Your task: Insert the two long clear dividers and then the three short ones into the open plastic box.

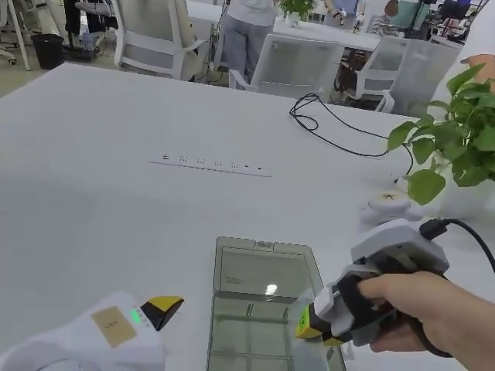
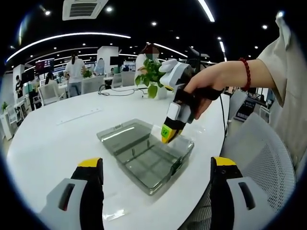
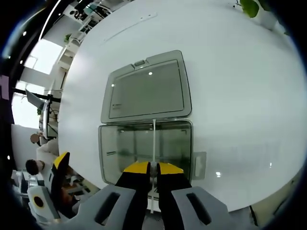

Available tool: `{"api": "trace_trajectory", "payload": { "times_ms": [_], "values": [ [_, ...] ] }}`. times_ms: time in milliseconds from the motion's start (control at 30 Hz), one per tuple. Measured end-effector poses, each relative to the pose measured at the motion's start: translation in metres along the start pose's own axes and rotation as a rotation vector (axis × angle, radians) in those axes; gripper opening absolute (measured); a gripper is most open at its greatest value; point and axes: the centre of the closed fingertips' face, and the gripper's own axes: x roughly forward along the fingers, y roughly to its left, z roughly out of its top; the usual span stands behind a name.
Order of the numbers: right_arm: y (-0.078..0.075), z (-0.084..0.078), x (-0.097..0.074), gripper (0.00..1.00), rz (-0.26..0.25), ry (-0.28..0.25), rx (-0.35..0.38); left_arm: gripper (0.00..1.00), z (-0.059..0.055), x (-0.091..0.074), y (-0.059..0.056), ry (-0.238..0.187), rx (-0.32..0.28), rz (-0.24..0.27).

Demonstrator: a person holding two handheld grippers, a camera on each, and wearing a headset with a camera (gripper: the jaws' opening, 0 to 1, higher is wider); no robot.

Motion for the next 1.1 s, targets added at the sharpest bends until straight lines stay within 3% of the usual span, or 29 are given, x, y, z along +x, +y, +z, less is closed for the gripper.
{"api": "trace_trajectory", "payload": {
  "times_ms": [600,833,1100],
  "values": [
    [-0.002,-0.002,0.002,0.06,-0.029,0.003,-0.03,0.93,-0.002,-0.001,0.003,0.007,-0.003,0.012],
    [0.0,-0.001,0.003,0.07,-0.113,-0.023,-0.173,0.93,-0.002,-0.002,0.005,0.011,-0.005,0.021],
    [0.004,-0.001,0.012,0.07,-0.25,-0.029,-0.378,0.92,0.0,-0.004,0.008,0.007,-0.018,0.037]
  ]
}}
